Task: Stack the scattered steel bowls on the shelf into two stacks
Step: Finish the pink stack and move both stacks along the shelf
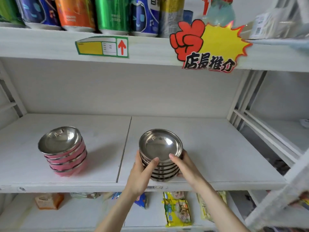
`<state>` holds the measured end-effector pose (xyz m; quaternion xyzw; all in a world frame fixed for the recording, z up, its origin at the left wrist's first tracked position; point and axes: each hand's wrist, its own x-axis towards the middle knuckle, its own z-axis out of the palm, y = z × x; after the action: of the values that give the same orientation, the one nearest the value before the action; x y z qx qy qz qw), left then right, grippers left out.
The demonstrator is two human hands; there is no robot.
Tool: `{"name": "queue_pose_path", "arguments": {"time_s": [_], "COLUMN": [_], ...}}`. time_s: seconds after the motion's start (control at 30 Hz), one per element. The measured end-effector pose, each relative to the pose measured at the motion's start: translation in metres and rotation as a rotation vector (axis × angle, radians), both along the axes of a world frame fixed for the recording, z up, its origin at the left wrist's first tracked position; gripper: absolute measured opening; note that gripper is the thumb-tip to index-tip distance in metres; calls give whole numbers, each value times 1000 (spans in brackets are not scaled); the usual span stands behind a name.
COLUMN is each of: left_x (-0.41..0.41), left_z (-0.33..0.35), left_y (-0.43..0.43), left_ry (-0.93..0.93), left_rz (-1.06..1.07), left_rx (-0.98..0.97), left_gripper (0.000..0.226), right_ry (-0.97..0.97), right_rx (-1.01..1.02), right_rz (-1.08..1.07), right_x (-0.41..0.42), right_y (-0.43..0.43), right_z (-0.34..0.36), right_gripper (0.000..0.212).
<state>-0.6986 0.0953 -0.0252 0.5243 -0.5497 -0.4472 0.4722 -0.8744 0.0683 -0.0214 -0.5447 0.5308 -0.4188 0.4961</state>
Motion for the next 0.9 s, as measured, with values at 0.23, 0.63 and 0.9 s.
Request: {"name": "queue_pose_path", "arguments": {"time_s": [0.23, 0.63, 0.9], "left_x": [-84, -230, -328], "left_z": [4, 11, 5], "left_y": [1, -23, -41], "left_ry": [-14, -11, -6], "left_rz": [-75, -177, -155], "left_rx": [-17, -51, -33], "left_gripper": [53, 58, 69], "right_ry": [-20, -46, -57], "right_rx": [-5, 14, 10], "right_rz": [-79, -154, -125], "right_x": [-84, -233, -329], "right_y": [16, 9, -8], "right_z": [9, 12, 12], "right_gripper": [67, 76, 58]}}
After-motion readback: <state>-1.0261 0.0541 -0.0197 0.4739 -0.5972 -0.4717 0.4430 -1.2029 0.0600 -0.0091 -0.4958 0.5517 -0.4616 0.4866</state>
